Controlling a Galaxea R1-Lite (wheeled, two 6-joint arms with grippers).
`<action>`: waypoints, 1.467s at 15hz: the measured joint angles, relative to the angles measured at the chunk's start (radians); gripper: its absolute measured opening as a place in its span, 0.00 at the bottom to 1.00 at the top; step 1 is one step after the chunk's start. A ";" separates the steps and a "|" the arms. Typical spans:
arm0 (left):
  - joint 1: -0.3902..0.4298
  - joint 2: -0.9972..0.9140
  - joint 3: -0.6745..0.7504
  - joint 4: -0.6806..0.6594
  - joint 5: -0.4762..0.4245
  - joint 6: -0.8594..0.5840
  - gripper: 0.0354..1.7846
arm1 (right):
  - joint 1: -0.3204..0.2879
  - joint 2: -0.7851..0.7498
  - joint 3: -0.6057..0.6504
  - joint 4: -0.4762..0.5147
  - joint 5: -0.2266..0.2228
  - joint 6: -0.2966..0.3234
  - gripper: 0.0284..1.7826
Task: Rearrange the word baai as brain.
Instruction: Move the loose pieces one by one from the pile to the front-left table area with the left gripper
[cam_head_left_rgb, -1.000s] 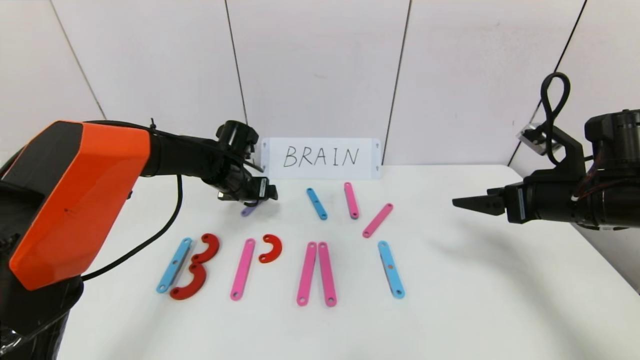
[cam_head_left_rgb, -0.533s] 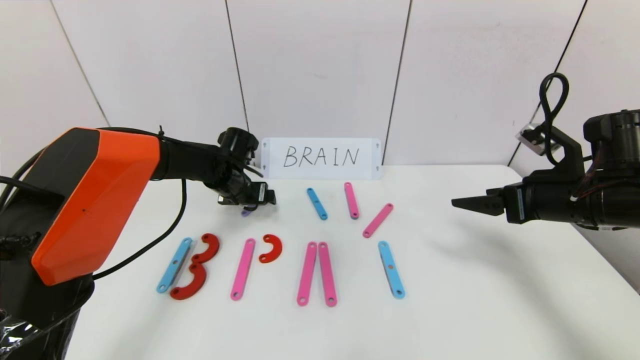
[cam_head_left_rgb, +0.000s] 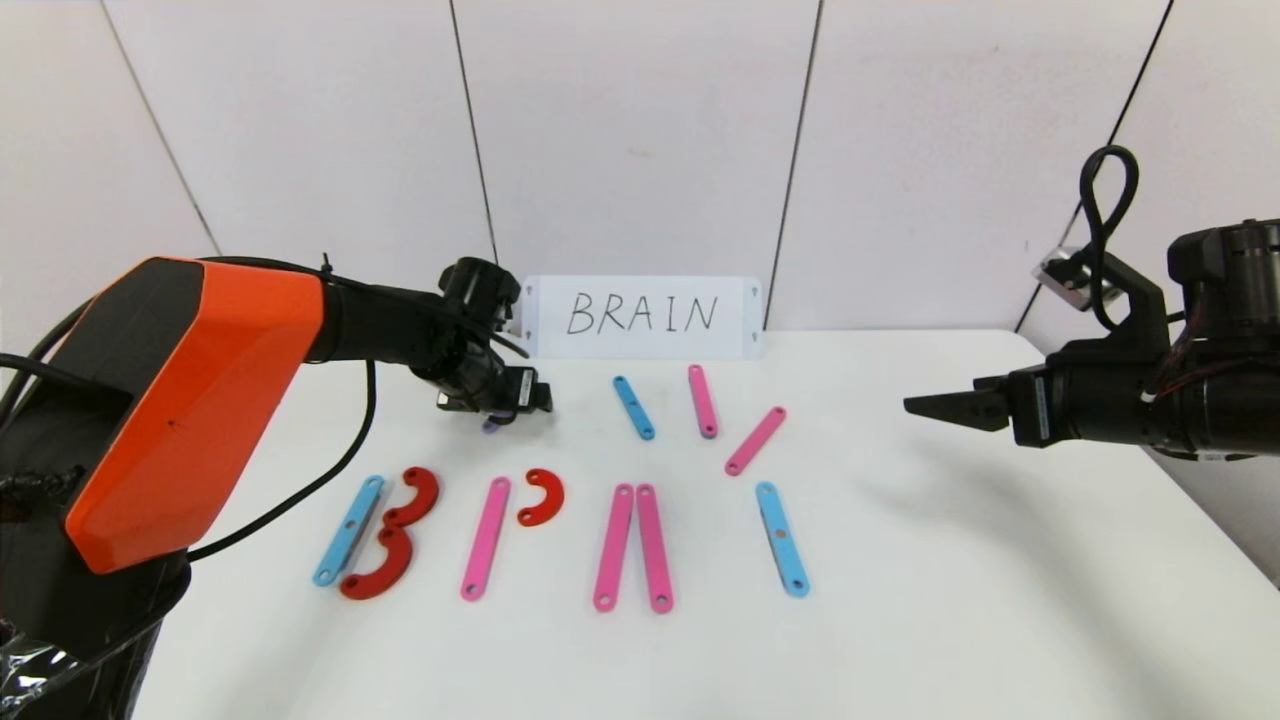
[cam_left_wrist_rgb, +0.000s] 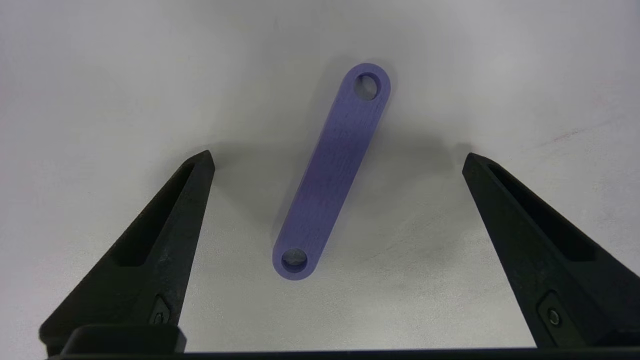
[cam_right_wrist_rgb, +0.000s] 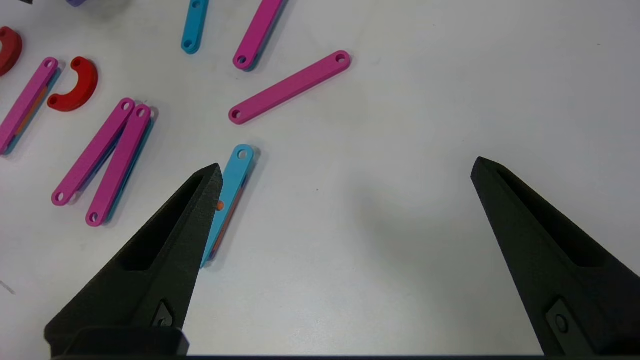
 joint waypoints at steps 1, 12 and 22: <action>0.000 0.000 0.000 0.001 0.000 0.000 0.93 | 0.000 0.000 0.000 0.000 0.000 0.000 0.98; 0.000 0.005 0.001 0.003 0.001 0.000 0.14 | 0.000 0.000 0.001 0.000 0.000 0.000 0.98; -0.047 -0.085 0.011 0.129 0.057 -0.142 0.14 | -0.001 0.001 -0.001 -0.005 -0.001 0.001 0.98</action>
